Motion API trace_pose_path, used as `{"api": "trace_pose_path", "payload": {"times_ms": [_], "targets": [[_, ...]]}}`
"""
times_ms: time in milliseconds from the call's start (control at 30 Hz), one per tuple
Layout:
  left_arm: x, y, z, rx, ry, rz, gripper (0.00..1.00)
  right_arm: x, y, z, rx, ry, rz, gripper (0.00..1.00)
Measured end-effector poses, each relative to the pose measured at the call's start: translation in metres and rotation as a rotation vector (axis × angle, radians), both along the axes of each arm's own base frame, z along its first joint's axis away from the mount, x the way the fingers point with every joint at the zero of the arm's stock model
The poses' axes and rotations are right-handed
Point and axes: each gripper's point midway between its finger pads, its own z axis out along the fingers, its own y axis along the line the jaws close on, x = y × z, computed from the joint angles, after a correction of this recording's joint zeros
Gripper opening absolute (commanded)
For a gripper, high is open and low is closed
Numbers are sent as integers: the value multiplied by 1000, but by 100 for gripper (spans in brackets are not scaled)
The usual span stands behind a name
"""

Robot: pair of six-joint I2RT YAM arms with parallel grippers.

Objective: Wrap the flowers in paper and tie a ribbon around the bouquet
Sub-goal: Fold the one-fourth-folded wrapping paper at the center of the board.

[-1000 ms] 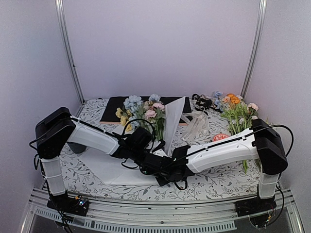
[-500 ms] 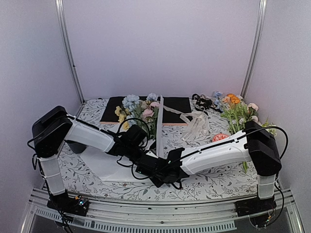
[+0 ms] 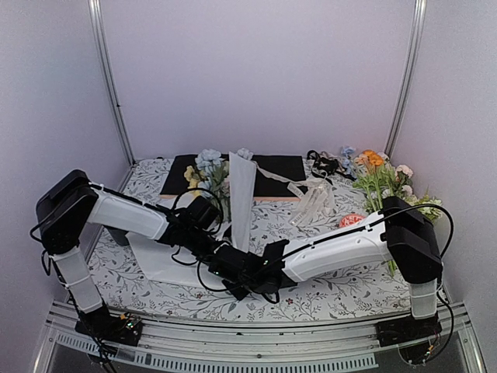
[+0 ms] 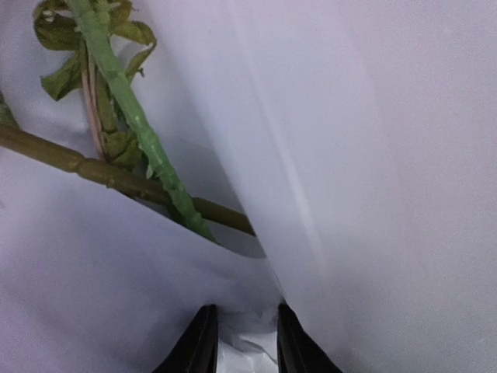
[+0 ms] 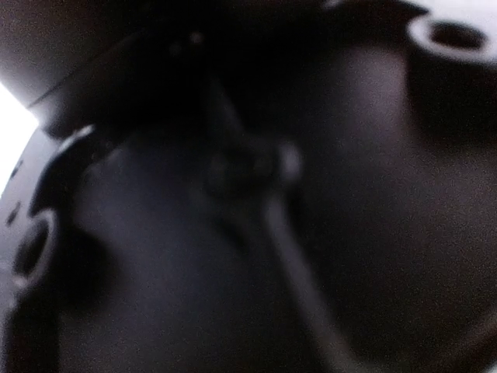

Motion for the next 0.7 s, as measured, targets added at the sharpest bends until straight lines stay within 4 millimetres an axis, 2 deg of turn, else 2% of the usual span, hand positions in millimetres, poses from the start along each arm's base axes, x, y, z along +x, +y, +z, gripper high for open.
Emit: {"api": "trace_pose_path", "payload": {"times_ms": [300, 433, 700], "targets": [[0, 11, 3, 13, 3, 9, 32, 1, -1, -2, -1, 6, 8, 0], [-3, 13, 5, 3, 5, 2, 30, 1, -6, -1, -8, 7, 13, 0], [5, 25, 10, 18, -20, 17, 30, -2, -12, 1, -20, 17, 9, 0]]}}
